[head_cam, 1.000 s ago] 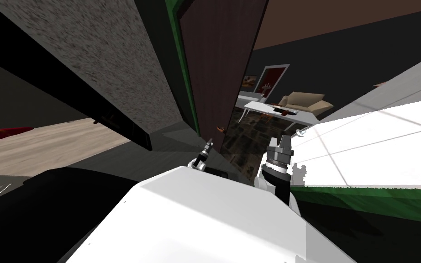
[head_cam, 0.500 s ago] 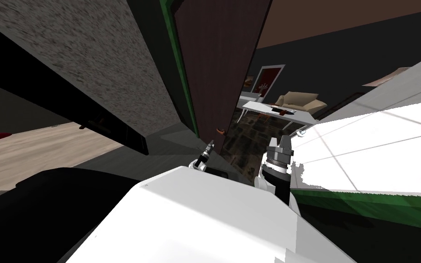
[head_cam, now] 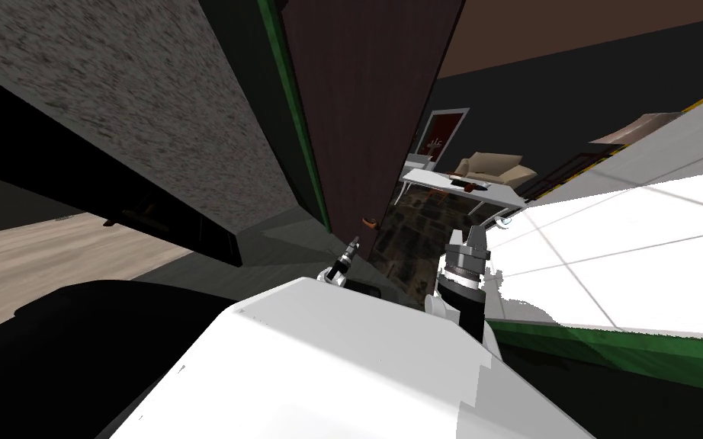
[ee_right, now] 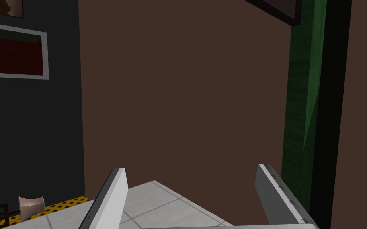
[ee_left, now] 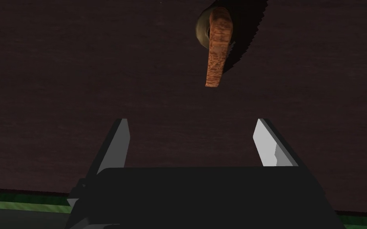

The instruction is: Push the door open

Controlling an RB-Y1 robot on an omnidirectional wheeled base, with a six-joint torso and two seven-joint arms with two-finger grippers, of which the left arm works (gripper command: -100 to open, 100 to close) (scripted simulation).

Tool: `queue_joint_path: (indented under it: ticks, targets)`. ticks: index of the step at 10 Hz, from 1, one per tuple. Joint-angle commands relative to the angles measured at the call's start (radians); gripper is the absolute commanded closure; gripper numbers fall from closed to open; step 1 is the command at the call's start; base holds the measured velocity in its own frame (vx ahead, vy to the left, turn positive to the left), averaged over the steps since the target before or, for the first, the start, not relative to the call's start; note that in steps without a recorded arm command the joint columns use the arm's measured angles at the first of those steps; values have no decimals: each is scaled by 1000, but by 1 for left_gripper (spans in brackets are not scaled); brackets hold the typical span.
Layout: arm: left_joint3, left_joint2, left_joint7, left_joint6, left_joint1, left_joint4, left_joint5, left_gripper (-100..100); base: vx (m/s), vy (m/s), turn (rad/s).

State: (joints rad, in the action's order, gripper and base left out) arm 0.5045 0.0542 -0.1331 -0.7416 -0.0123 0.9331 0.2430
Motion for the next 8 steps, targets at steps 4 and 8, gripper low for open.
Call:
queue_joint_path:
  ticks: [4, 8]
  targets:
    - [22, -17, -7, -12, -29, -71, 9, -100, 61, 59, -56]
    - [53, -45, -18, -24, -63, -157, 22, -100, 104, 89, -82]
